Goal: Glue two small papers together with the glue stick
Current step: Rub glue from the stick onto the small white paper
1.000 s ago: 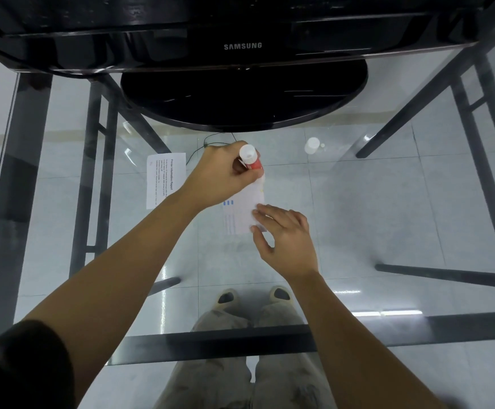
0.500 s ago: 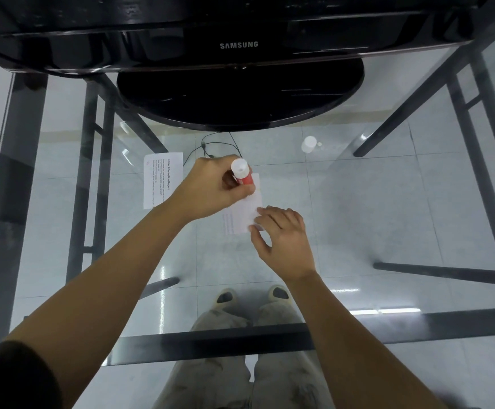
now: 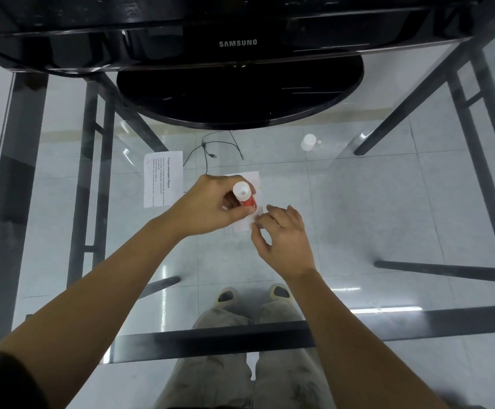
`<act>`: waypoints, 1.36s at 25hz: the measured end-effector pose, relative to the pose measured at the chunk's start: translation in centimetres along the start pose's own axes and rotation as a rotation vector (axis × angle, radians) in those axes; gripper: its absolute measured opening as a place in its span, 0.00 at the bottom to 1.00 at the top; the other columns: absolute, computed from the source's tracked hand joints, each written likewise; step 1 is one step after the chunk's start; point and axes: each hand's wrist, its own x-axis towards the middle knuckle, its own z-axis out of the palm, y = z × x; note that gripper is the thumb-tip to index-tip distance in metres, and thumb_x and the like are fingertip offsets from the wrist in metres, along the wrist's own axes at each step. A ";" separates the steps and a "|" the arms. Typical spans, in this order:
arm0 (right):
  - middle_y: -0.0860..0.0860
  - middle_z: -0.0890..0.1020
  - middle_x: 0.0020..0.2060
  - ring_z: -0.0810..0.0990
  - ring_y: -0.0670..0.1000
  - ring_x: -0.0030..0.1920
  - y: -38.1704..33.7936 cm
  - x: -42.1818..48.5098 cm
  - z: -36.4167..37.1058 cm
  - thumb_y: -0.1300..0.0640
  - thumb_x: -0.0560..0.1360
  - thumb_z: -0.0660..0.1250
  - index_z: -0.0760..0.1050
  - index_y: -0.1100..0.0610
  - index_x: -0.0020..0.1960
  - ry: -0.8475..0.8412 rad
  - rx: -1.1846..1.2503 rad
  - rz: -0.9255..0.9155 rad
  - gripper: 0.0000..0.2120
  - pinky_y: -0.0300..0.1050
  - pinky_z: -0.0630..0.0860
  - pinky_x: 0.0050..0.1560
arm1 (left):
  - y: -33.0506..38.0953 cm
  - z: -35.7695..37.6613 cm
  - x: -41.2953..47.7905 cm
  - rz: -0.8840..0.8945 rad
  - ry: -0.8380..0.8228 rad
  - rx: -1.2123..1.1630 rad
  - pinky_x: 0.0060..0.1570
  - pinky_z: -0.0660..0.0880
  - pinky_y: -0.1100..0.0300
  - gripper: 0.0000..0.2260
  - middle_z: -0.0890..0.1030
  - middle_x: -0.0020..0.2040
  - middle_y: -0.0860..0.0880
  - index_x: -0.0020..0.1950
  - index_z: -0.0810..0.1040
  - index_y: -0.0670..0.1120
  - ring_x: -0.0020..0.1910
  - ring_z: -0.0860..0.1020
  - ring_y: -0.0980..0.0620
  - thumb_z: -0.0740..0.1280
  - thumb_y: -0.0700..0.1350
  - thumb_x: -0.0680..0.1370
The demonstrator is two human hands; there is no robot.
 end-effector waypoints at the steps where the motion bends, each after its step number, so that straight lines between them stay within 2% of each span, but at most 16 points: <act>1: 0.57 0.85 0.46 0.83 0.57 0.49 0.0 0.0 0.0 0.57 0.69 0.73 0.81 0.59 0.45 0.002 -0.003 0.004 0.07 0.58 0.70 0.61 | -0.1 0.2 -0.3 -0.004 -0.005 0.000 0.43 0.75 0.71 0.09 0.82 0.41 0.54 0.49 0.79 0.48 0.41 0.79 0.63 0.73 0.47 0.71; 4: 0.57 0.85 0.46 0.83 0.56 0.49 0.1 -0.1 0.2 0.57 0.70 0.72 0.81 0.59 0.45 0.007 0.008 0.008 0.07 0.57 0.70 0.62 | -0.5 0.0 -0.2 -0.052 0.060 0.008 0.44 0.76 0.70 0.08 0.83 0.42 0.53 0.49 0.78 0.48 0.39 0.80 0.58 0.72 0.47 0.72; 8: 0.56 0.85 0.45 0.83 0.56 0.49 0.1 -0.1 0.1 0.57 0.70 0.72 0.81 0.60 0.43 0.020 0.029 0.006 0.06 0.56 0.69 0.62 | -0.9 -0.6 0.1 -0.092 0.219 0.058 0.43 0.74 0.73 0.09 0.83 0.43 0.51 0.51 0.78 0.47 0.38 0.80 0.57 0.72 0.46 0.72; 11: 0.57 0.85 0.45 0.83 0.56 0.48 0.1 -0.1 0.1 0.57 0.68 0.73 0.81 0.60 0.43 0.023 0.033 0.012 0.07 0.57 0.70 0.62 | -0.4 -0.2 -0.6 -0.055 0.090 -0.010 0.43 0.77 0.68 0.09 0.83 0.42 0.52 0.48 0.79 0.48 0.39 0.80 0.58 0.73 0.47 0.71; 13: 0.57 0.85 0.46 0.83 0.56 0.49 0.1 -0.1 0.1 0.57 0.68 0.73 0.81 0.60 0.44 0.018 0.032 0.023 0.07 0.58 0.69 0.62 | -0.3 0.2 -0.8 -0.048 0.010 -0.031 0.42 0.76 0.70 0.09 0.83 0.42 0.52 0.48 0.79 0.48 0.40 0.80 0.60 0.73 0.47 0.71; 15: 0.57 0.85 0.46 0.83 0.56 0.49 0.0 -0.1 0.1 0.57 0.69 0.72 0.81 0.60 0.44 0.012 0.029 0.023 0.07 0.58 0.69 0.63 | -0.4 0.0 -0.2 -0.064 0.020 -0.012 0.41 0.73 0.75 0.09 0.82 0.41 0.52 0.48 0.79 0.47 0.39 0.78 0.64 0.73 0.47 0.71; 19: 0.57 0.85 0.45 0.83 0.56 0.48 0.2 -0.2 0.1 0.58 0.68 0.72 0.81 0.60 0.42 0.032 0.022 0.010 0.06 0.57 0.69 0.62 | -0.6 -0.3 0.7 -0.069 0.171 0.064 0.41 0.70 0.78 0.09 0.80 0.41 0.54 0.50 0.77 0.46 0.35 0.76 0.65 0.72 0.46 0.72; 23: 0.57 0.85 0.45 0.83 0.56 0.47 0.2 0.0 0.0 0.59 0.67 0.73 0.82 0.60 0.42 0.031 0.022 0.008 0.06 0.57 0.70 0.61 | -0.1 0.6 0.2 -0.051 0.064 -0.008 0.42 0.75 0.71 0.09 0.83 0.41 0.53 0.48 0.78 0.48 0.38 0.79 0.62 0.73 0.47 0.71; 25: 0.57 0.85 0.44 0.84 0.55 0.46 0.1 0.0 -0.1 0.59 0.68 0.73 0.82 0.61 0.42 0.030 0.020 -0.003 0.05 0.57 0.72 0.60 | -0.1 0.6 0.4 -0.066 0.033 -0.004 0.42 0.75 0.71 0.09 0.83 0.41 0.51 0.49 0.78 0.48 0.38 0.79 0.62 0.73 0.47 0.71; 29: 0.54 0.85 0.43 0.84 0.53 0.45 0.3 0.0 -0.9 0.57 0.70 0.71 0.82 0.59 0.43 -0.012 -0.047 -0.096 0.05 0.52 0.76 0.56 | -0.2 -0.4 1.5 -0.073 0.196 0.062 0.41 0.72 0.71 0.09 0.82 0.42 0.49 0.51 0.78 0.47 0.38 0.79 0.55 0.71 0.46 0.72; 30: 0.54 0.85 0.44 0.83 0.53 0.46 0.4 0.0 -1.3 0.56 0.71 0.70 0.82 0.58 0.44 -0.040 -0.089 -0.119 0.06 0.51 0.76 0.56 | -0.2 -0.5 1.6 -0.083 0.213 0.051 0.40 0.72 0.72 0.09 0.82 0.42 0.49 0.51 0.78 0.47 0.37 0.78 0.57 0.72 0.46 0.72; 34: 0.51 0.84 0.53 0.81 0.53 0.55 1.5 -0.7 -3.1 0.52 0.73 0.68 0.81 0.55 0.55 -0.164 -0.280 -0.240 0.13 0.57 0.72 0.60 | 0.3 0.2 0.6 -0.058 0.053 -0.014 0.40 0.74 0.72 0.10 0.83 0.39 0.52 0.48 0.79 0.46 0.36 0.78 0.62 0.73 0.47 0.70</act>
